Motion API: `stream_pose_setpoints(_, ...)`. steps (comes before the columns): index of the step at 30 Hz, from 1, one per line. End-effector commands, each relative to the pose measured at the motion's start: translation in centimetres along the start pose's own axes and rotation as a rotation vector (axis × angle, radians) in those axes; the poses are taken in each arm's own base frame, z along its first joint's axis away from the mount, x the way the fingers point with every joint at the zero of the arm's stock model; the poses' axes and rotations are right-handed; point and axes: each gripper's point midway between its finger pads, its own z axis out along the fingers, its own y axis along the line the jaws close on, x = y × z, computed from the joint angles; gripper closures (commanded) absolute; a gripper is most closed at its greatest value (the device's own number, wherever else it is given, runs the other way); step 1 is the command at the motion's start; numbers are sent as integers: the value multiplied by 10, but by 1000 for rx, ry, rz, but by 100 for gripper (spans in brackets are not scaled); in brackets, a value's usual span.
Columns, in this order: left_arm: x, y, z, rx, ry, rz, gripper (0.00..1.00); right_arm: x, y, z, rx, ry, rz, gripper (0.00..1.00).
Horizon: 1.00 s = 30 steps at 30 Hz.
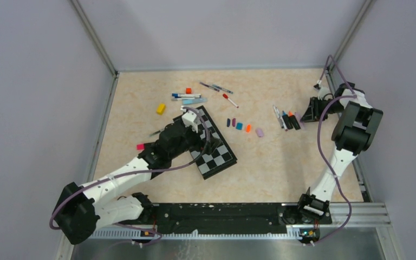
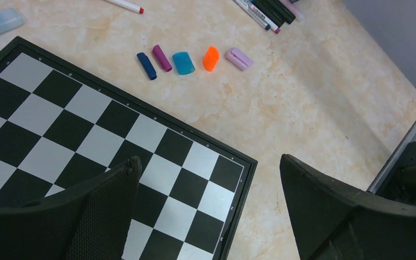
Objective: Open the pen caps
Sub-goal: Place the pen at the center of the board, then pick up the pen from the center of the board.
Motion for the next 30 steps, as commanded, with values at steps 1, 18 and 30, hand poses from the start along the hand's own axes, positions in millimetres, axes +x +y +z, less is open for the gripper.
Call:
stream_pose_setpoints(1,-21,-5,-9,13,-83,-24,1,-34,24,-30,5,-89,-99,66)
stream_pose_setpoints(18,-29,0,-22,22,-141,-167,1,-69,167,-34,-178,-151,-434,65)
stream_pose_setpoints(30,-24,19,-26,-81,-151,-201,1,-97,249,57,-85,-38,-753,61)
